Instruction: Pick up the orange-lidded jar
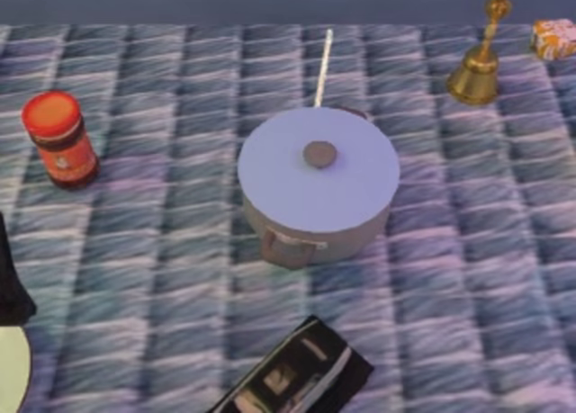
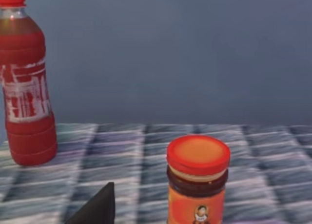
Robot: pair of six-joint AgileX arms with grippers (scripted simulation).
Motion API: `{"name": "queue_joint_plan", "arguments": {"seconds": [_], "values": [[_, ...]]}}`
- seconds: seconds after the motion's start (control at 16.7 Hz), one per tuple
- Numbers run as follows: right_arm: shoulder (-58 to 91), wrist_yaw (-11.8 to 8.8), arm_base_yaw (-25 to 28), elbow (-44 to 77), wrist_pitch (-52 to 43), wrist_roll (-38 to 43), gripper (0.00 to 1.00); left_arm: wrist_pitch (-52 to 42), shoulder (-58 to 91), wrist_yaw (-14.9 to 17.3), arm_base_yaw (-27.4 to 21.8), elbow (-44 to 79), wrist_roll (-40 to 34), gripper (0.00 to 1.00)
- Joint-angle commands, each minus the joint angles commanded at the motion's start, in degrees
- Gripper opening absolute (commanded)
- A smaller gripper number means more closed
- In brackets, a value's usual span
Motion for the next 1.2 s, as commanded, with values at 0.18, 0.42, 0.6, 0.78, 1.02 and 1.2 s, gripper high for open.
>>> {"name": "queue_joint_plan", "arguments": {"seconds": [0.18,0.42,0.6,0.78,1.02,1.2], "values": [[0.0,0.0,0.0,0.0,0.0,0.0,1.0,-0.3,0.5,0.0,0.0,0.4,0.1,1.0],[0.0,0.0,0.0,0.0,0.0,0.0,1.0,-4.9,7.8,0.5,-0.1,5.9,2.0,1.0],[0.0,0.0,0.0,0.0,0.0,0.0,1.0,-11.3,17.9,1.3,-0.5,14.1,4.7,1.0],[0.0,0.0,0.0,0.0,0.0,0.0,1.0,-19.3,30.6,2.2,-0.9,25.4,8.2,1.0],[0.0,0.0,0.0,0.0,0.0,0.0,1.0,-31.2,49.8,3.1,-1.4,44.4,13.8,1.0],[0.0,0.0,0.0,0.0,0.0,0.0,1.0,-40.4,65.1,3.4,-1.6,60.5,18.3,1.0]]}}
